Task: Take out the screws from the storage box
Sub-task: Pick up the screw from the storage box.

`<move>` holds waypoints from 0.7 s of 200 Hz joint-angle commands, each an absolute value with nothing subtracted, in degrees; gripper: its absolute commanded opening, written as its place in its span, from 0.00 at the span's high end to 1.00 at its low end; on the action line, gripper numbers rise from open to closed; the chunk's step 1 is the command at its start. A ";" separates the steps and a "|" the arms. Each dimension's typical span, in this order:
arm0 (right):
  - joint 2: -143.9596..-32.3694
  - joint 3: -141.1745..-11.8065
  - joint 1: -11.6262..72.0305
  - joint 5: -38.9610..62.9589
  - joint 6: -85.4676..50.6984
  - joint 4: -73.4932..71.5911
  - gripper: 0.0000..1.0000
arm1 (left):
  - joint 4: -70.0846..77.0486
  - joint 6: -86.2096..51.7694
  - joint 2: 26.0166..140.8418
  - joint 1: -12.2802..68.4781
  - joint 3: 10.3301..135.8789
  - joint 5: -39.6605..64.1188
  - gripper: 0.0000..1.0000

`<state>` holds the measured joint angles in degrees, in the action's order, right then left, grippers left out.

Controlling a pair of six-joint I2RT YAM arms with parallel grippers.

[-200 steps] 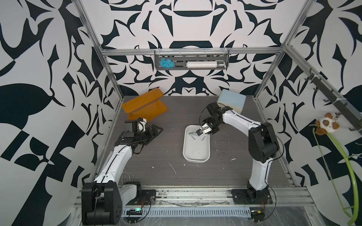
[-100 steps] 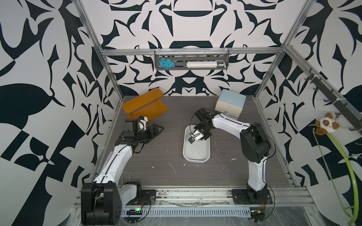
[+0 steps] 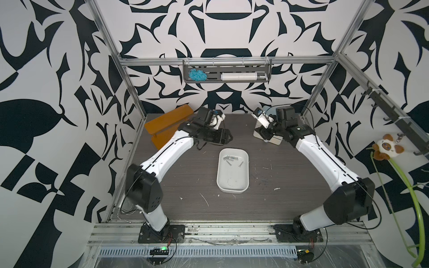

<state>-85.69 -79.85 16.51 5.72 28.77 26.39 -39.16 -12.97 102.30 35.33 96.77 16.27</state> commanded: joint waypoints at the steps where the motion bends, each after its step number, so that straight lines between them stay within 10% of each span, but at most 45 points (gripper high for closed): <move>1: -84.18 -76.61 10.83 4.02 3.56 29.15 0.41 | -53.76 -4.28 111.11 41.91 105.60 7.59 0.19; 48: -76.94 -69.99 2.99 10.30 -1.73 28.21 0.23 | -57.94 -2.77 120.02 45.57 114.11 6.93 0.20; 140: -78.28 -69.32 2.68 7.91 -1.49 29.38 0.22 | -49.28 3.13 120.19 48.44 102.94 3.89 0.29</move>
